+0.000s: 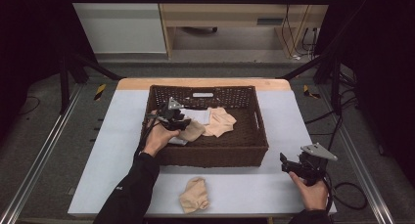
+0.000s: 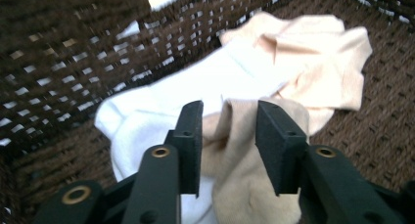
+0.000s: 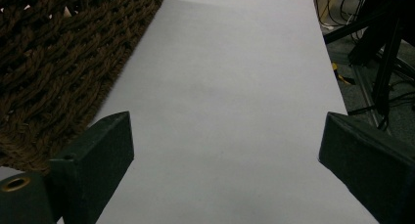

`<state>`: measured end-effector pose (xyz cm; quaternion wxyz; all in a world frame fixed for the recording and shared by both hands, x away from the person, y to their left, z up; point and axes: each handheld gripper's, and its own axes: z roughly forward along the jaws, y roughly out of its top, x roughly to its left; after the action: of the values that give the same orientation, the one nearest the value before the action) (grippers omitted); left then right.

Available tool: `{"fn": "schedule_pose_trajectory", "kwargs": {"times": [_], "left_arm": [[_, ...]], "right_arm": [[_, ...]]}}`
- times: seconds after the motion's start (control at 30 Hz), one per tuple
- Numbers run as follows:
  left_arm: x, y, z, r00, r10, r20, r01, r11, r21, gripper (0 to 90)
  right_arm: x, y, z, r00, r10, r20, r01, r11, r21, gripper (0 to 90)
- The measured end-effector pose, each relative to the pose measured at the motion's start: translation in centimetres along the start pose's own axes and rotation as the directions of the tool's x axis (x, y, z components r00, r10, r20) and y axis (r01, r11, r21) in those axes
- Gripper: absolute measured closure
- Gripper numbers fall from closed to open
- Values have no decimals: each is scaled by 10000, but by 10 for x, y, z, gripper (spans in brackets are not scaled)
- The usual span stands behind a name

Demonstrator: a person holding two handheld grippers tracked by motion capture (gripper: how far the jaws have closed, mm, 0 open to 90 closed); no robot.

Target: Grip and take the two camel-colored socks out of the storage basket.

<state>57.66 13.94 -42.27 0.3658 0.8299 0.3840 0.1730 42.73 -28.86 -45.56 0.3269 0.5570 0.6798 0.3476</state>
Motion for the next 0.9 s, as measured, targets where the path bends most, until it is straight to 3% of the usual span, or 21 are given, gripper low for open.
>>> {"fn": "schedule_pose_trajectory", "kwargs": {"times": [0.07,0.17,0.27,0.37,0.5,0.57,0.63,0.7,0.73,0.9], "left_arm": [[-1,0,0,9999,-105,72,103,9997,236,764],[-1,2,-3,9979,-605,228,598,9978,278,870],[-2,3,-8,9984,-526,208,525,9986,84,885],[-3,6,-15,9977,-591,339,607,9971,-460,887],[-4,10,-31,9979,-526,372,575,9872,-1489,887],[-5,13,-43,9982,-494,342,554,9777,-2027,887],[-6,16,-55,9995,-173,252,235,9618,-2726,887],[-8,20,-68,9984,-391,403,498,9478,-3149,887],[-9,22,-75,9987,-312,401,431,9389,-3416,888],[-19,32,-109,9988,103,487,112,9068,-4215,888]], "right_arm": [[0,0,0,10000,12,-11,-12,10000,-17,63],[0,0,0,10000,12,-5,-12,10000,-10,63],[-1,0,0,10000,-19,15,19,10000,-29,63],[-1,0,-1,10000,21,22,-21,10000,-47,63],[-1,0,0,10000,21,26,-21,10000,-25,63],[-1,0,0,10000,33,21,-33,10000,-12,63],[-1,0,0,10000,43,27,-43,10000,-6,63],[-1,0,-1,10000,71,33,-71,10000,-5,63],[-1,0,-1,10000,76,37,-76,10000,-6,63],[-1,0,-1,10000,68,43,-68,10000,-12,63]]}}
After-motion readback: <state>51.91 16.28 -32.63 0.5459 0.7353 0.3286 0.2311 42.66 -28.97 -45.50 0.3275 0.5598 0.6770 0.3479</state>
